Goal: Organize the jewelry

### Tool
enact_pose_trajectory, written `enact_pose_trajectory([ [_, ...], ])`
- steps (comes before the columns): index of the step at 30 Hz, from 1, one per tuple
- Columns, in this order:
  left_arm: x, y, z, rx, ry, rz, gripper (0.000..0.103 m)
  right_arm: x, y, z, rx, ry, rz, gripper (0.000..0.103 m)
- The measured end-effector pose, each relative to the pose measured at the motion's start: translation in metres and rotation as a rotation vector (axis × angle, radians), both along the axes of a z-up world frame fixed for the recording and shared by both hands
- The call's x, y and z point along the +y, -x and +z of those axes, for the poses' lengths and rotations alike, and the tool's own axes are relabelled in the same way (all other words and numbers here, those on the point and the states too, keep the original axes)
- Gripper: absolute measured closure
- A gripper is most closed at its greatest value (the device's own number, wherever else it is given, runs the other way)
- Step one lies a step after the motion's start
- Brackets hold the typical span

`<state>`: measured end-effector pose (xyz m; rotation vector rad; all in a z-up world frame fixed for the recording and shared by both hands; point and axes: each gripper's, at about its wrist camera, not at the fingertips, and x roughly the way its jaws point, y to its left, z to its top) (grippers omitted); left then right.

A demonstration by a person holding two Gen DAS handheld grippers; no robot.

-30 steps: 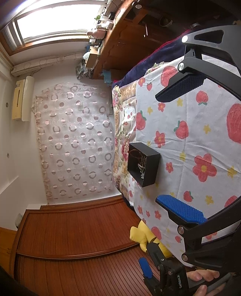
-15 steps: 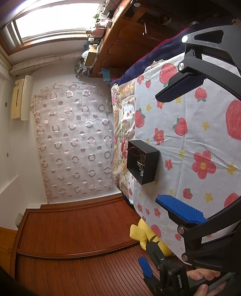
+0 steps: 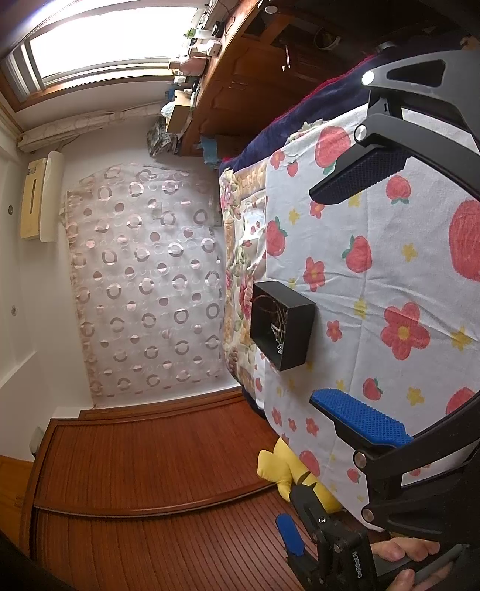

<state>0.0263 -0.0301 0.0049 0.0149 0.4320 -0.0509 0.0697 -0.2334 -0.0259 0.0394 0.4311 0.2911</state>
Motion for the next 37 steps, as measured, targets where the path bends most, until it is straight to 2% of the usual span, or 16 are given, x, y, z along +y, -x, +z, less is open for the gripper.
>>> enact_pose_trajectory([
  [37,-0.015,-0.004,-0.003,0.006,0.012,-0.011,0.007,0.001,0.0,0.0,0.001,-0.001,-0.001,0.002],
])
